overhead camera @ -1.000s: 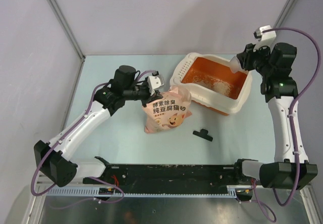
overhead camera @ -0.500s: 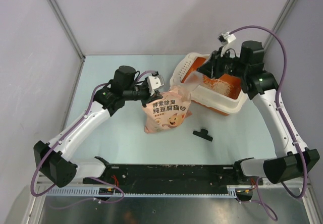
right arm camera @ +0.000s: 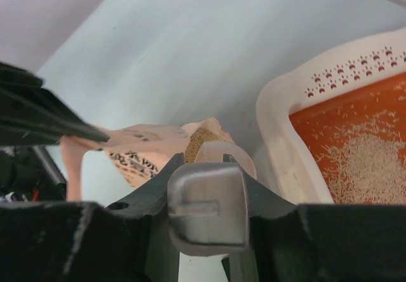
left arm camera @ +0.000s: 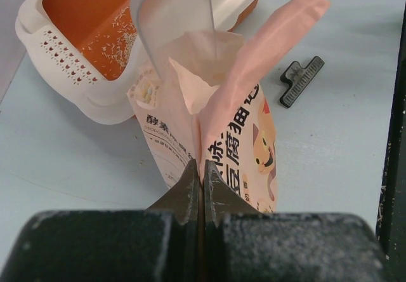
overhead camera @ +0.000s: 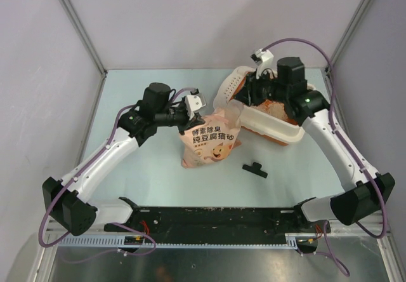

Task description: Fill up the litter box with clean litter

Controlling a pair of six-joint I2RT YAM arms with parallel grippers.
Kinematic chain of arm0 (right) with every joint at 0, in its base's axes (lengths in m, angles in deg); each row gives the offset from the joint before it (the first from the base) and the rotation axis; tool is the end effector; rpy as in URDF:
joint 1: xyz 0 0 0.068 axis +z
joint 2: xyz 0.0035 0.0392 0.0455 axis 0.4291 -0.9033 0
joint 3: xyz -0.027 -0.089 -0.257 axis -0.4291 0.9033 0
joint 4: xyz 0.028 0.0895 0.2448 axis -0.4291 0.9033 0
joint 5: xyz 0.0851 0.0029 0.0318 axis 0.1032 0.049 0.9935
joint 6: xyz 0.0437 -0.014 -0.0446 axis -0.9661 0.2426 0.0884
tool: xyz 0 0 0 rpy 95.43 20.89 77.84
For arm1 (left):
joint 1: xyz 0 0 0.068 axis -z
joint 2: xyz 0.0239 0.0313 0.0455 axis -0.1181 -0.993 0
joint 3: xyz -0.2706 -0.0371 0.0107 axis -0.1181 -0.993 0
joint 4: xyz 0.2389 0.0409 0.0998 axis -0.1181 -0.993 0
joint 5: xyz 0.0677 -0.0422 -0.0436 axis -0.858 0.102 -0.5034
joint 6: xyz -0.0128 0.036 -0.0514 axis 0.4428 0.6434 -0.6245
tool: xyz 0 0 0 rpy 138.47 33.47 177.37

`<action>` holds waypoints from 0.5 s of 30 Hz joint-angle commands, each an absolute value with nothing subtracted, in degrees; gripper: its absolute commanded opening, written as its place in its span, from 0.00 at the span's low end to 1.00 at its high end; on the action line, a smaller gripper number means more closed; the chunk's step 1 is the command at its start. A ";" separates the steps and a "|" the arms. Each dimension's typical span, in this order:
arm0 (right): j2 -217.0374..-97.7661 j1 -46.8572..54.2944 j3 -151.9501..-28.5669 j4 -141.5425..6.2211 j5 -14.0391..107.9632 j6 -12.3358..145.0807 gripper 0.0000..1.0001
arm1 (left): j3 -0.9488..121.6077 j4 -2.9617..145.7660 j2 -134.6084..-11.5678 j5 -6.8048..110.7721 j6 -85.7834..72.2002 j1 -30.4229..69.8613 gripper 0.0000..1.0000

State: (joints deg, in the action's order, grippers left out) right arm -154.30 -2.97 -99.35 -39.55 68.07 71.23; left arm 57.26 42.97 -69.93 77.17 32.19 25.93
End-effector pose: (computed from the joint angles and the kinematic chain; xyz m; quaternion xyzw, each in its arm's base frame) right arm 0.2782 0.1407 0.4168 -0.2794 0.7654 0.3157 0.4863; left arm 0.2279 -0.1789 0.3550 0.5398 0.6433 -0.2707 0.4706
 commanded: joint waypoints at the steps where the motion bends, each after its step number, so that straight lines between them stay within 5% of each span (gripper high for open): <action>1: -157.00 0.95 -98.47 -42.59 49.90 66.44 0.00 | 57.16 49.08 -66.94 81.25 29.05 26.53 0.00; 15: -162.45 7.20 -88.37 -46.19 40.29 62.20 0.00 | 55.49 51.02 -66.24 82.92 24.92 26.53 0.00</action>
